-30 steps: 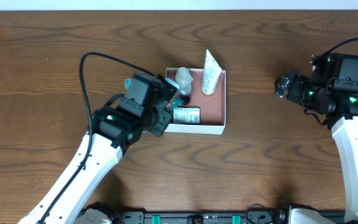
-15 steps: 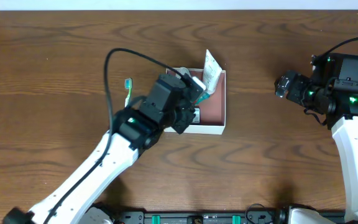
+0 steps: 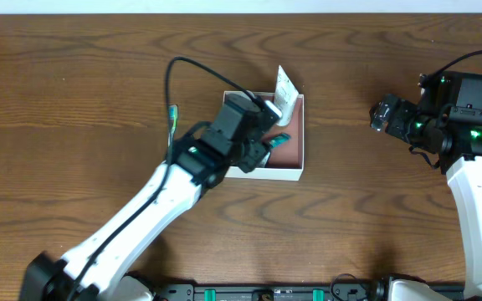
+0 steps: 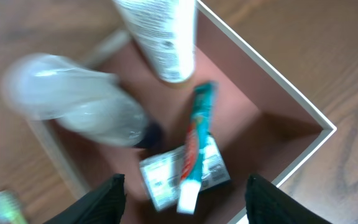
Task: Pack container
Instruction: 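Carry the toothpaste tube into the box and release it, then move the left gripper to the green toothbrush and grasp it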
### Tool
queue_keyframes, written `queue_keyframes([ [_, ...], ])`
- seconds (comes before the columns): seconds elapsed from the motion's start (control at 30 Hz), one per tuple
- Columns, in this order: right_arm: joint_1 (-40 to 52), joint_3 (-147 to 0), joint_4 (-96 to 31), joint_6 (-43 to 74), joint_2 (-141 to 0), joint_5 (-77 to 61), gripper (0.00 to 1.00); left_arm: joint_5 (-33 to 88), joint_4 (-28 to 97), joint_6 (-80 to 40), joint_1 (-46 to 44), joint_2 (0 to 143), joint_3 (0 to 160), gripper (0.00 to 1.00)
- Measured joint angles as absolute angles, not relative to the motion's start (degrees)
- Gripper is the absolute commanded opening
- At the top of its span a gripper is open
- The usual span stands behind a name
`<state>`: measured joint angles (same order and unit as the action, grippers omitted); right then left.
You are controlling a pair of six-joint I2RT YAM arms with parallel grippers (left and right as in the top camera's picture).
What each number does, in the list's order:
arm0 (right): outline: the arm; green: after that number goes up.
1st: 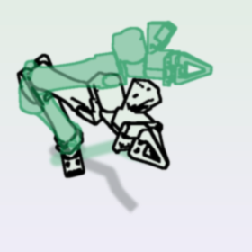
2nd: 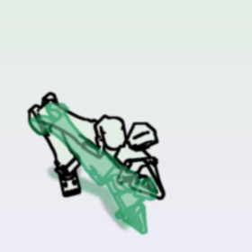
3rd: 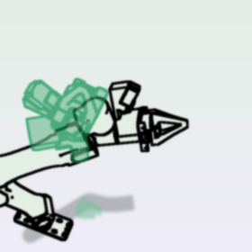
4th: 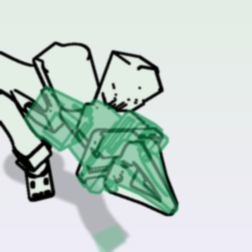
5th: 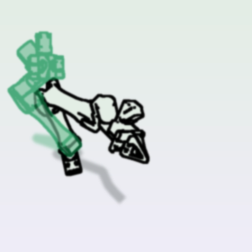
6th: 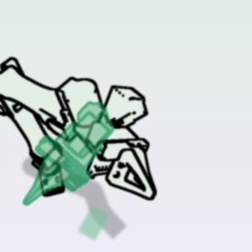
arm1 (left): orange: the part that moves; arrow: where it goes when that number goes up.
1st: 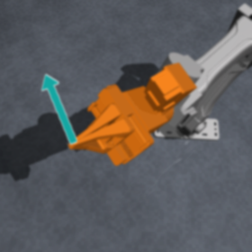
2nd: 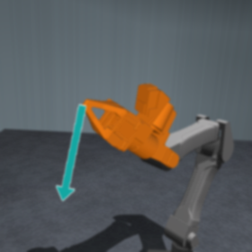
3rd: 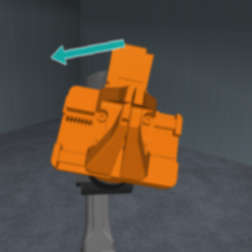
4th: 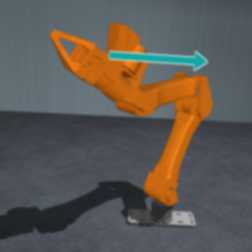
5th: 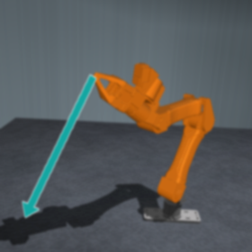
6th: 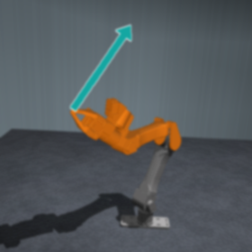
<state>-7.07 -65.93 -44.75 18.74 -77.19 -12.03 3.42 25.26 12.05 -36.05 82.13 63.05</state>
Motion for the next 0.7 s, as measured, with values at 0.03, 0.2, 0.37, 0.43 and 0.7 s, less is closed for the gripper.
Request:
queue_keyframes([
  [0.03,-7.1,-65.9,-44.8,18.7,-77.2,-12.0,0.99,2.7,25.9,12.1,-35.7,80.7,63.0,0.64],
  [0.2,-7.1,-65.9,-44.8,18.7,-77.2,-12.0,0.99,-2.2,31.3,12.0,-30.4,72.7,63.0,0.64],
  [0.37,-7.1,-65.9,-44.7,18.7,-77.2,-12.0,0.99,-5.3,35.7,8.4,-19.2,73.2,63.1,0.71],
  [0.43,-7.1,-65.9,-44.7,18.7,-77.2,-12.0,0.99,-6.3,35.5,5.7,-14.2,75.7,63.1,0.73],
  [0.7,-7.1,-65.9,-44.8,18.7,-77.2,-12.0,0.99,-1.3,30.9,0.3,-4.1,91.4,63.1,0.74],
])
